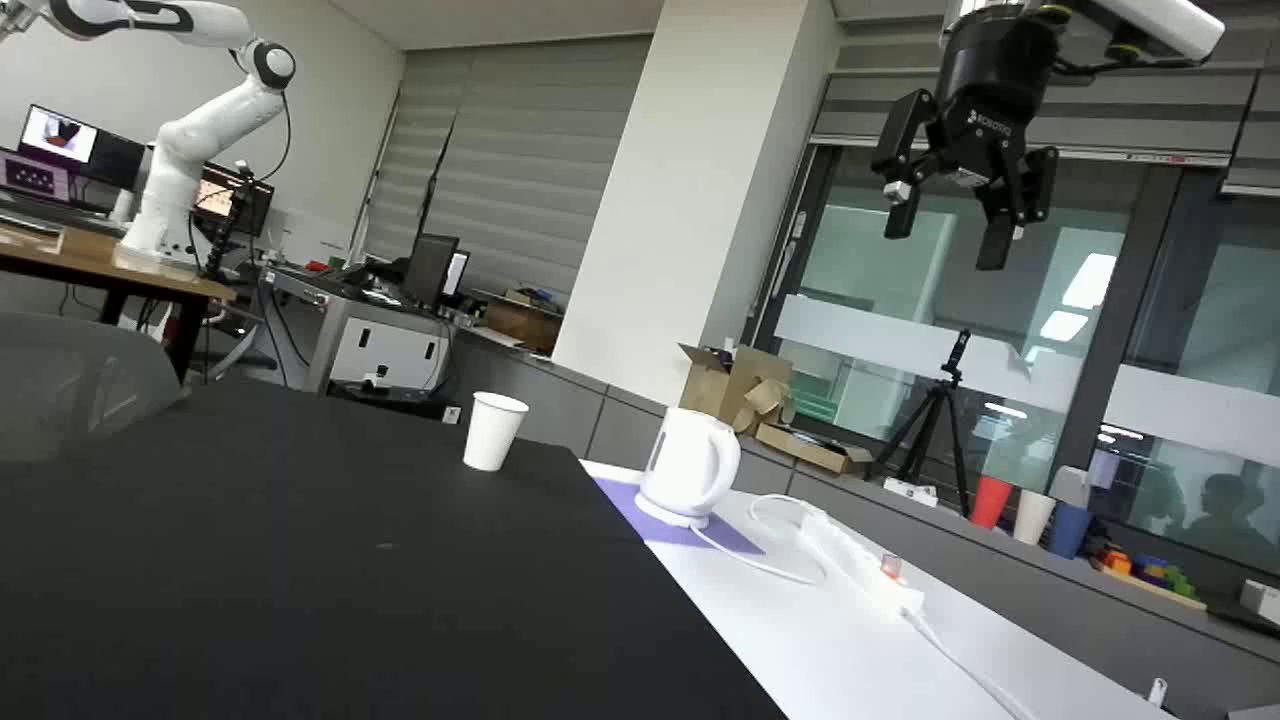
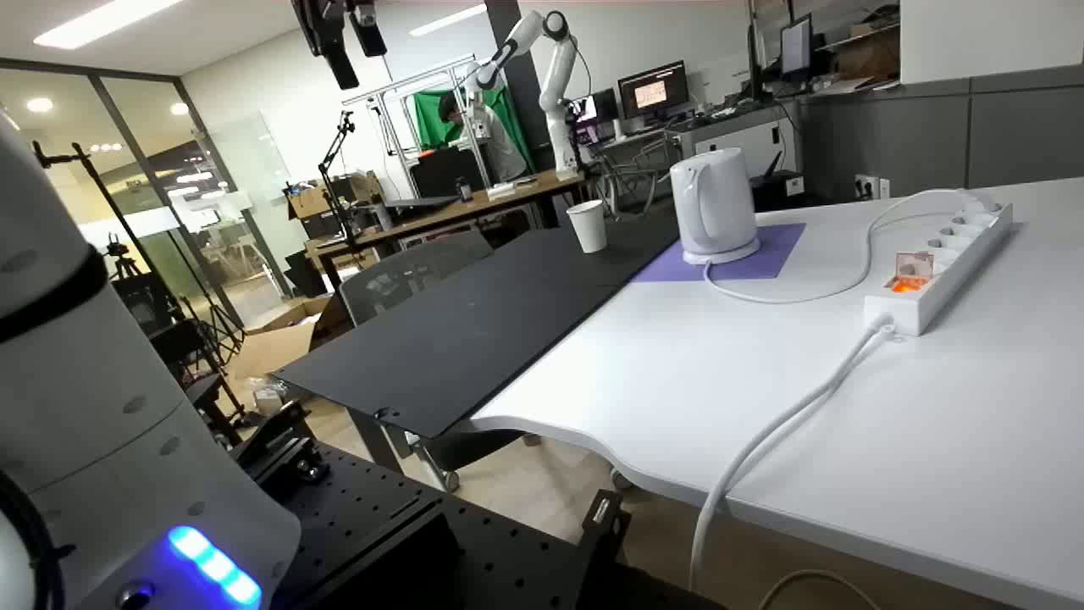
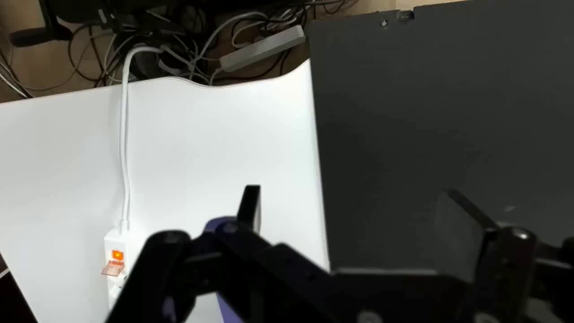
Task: Switch off the electric kettle
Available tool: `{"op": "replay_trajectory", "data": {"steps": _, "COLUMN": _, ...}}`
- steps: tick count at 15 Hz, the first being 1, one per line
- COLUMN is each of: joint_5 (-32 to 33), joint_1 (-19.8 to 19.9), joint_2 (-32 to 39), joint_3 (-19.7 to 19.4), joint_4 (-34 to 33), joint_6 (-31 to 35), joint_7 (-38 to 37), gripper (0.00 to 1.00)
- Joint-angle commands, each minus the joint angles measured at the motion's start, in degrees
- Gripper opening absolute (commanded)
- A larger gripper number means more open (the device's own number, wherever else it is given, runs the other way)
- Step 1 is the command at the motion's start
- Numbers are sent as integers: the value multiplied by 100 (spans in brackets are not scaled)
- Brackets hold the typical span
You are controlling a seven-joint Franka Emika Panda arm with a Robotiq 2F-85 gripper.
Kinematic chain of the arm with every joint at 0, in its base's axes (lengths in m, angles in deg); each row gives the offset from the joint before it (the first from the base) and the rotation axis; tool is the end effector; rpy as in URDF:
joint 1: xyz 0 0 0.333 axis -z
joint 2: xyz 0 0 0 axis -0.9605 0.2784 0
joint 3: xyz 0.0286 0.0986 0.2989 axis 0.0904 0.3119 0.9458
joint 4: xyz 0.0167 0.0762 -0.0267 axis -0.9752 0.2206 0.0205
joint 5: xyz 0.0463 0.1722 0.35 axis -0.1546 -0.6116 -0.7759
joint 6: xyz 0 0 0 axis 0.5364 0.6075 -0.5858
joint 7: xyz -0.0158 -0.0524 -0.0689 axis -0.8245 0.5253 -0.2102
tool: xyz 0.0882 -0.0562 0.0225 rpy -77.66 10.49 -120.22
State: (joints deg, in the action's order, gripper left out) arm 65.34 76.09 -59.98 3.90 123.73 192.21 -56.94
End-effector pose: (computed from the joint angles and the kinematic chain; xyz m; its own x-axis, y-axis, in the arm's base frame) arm 0.3367 0.0371 0.5128 0.9805 -0.1941 0.0317 -0.1958 -0.9786 0.0628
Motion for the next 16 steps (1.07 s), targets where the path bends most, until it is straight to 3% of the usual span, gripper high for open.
{"op": "replay_trajectory", "data": {"steps": 1, "joint_5": 30, "joint_1": -54, "joint_2": 11, "joint_3": -44, "joint_4": -13, "joint_6": -4, "joint_7": -27, "gripper": 100}}
{"op": "replay_trajectory", "data": {"steps": 11, "joint_5": 139, "joint_1": -32, "joint_2": -10, "joint_3": -75, "joint_4": 27, "joint_6": 144, "joint_7": 93, "gripper": 100}}
{"op": "replay_trajectory", "data": {"steps": 16, "joint_5": 974, "joint_1": 263, "joint_2": 1034, "joint_3": -751, "joint_4": -491, "joint_6": 924, "joint_7": 1285, "gripper": 100}}
